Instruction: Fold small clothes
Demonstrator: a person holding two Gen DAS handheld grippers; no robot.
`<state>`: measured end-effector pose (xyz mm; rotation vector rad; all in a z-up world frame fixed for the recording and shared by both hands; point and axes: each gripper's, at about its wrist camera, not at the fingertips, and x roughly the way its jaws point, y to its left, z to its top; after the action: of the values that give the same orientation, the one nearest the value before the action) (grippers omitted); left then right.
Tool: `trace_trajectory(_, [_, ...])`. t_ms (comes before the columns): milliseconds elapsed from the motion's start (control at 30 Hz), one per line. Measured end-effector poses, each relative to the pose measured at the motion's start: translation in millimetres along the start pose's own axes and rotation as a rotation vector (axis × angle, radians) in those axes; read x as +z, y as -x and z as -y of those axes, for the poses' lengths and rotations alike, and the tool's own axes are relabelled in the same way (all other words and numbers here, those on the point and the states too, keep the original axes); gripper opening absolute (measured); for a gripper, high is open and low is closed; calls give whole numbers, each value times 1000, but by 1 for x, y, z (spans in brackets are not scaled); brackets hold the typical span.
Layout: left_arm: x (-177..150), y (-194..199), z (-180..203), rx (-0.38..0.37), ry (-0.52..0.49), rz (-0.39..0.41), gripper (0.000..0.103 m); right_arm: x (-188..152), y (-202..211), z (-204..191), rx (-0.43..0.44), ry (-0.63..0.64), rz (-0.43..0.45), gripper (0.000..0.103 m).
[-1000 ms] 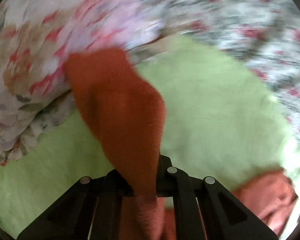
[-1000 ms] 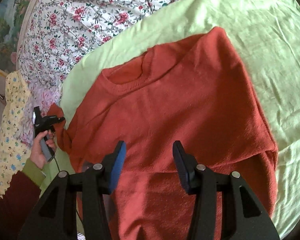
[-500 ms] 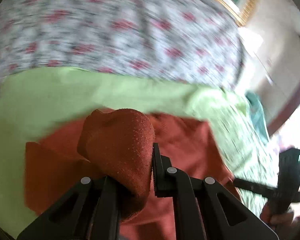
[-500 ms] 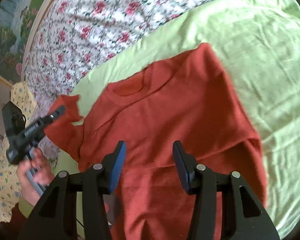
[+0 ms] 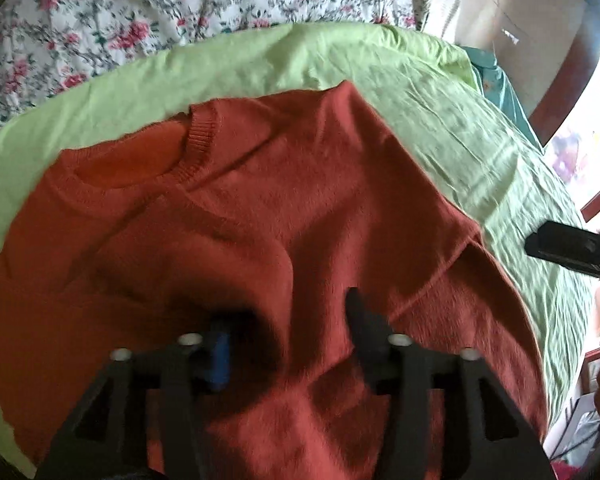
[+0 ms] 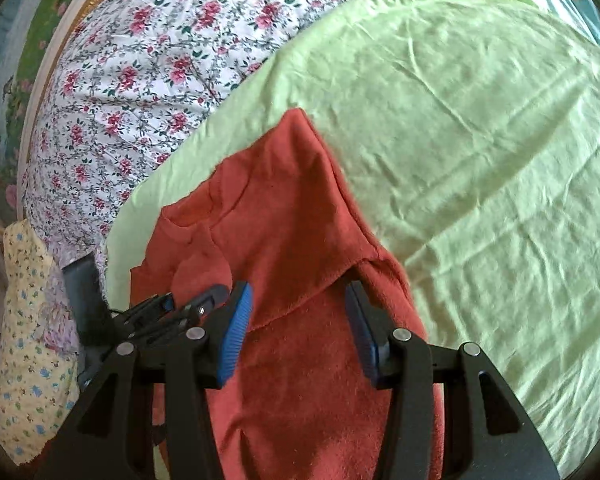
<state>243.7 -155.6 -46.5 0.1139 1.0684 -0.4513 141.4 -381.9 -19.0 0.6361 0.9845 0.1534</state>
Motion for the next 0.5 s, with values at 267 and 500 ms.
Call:
trace_trajectory(267, [-68,71,-49,95,97,24,65,6,-38,-30,50,92,-63,50])
trace_trajectory(500, [-126,99,-136,321,290,-20,65,13,-106,-69,95,240,-169,50])
